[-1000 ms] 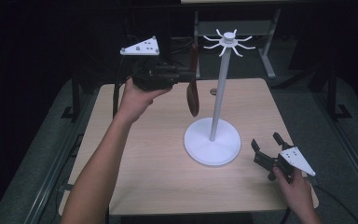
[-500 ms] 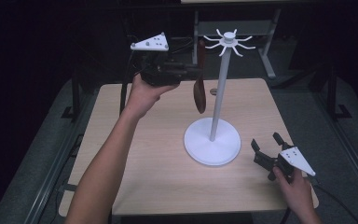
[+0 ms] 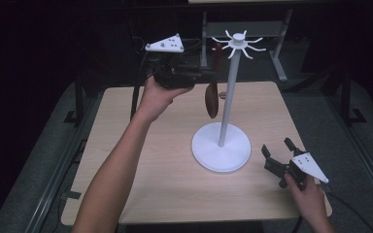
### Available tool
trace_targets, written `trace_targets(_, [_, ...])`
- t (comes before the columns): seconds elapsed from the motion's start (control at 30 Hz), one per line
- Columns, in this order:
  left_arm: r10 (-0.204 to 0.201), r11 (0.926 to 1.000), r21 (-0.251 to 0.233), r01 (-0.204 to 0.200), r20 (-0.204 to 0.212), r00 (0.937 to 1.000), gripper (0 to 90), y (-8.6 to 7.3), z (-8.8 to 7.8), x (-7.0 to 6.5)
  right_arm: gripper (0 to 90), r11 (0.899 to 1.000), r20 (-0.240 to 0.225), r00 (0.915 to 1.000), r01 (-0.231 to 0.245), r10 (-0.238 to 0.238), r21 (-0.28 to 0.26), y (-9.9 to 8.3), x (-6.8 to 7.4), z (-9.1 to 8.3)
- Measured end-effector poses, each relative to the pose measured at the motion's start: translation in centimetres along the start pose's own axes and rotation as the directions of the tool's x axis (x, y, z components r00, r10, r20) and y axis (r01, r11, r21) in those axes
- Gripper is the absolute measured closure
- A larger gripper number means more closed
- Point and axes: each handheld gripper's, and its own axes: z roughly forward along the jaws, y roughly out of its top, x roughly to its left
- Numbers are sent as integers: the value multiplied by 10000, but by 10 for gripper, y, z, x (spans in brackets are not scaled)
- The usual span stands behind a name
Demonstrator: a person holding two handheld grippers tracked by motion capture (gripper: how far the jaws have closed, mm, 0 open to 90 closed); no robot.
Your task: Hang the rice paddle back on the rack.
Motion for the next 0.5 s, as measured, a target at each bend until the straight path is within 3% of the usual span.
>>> trace_targets(0.33, [81, 10000, 57, -81, -43, 10000, 760, 0, 0, -1, 135, 10000, -12, 10000, 30, -30, -15, 0, 0, 0])
trace_targets(0.5, [113, 9997, 211, -112, -35, 9999, 671, 3, -4, -5, 135, 10000, -31, 10000, -10, 10, -8, 0, 0, 0])
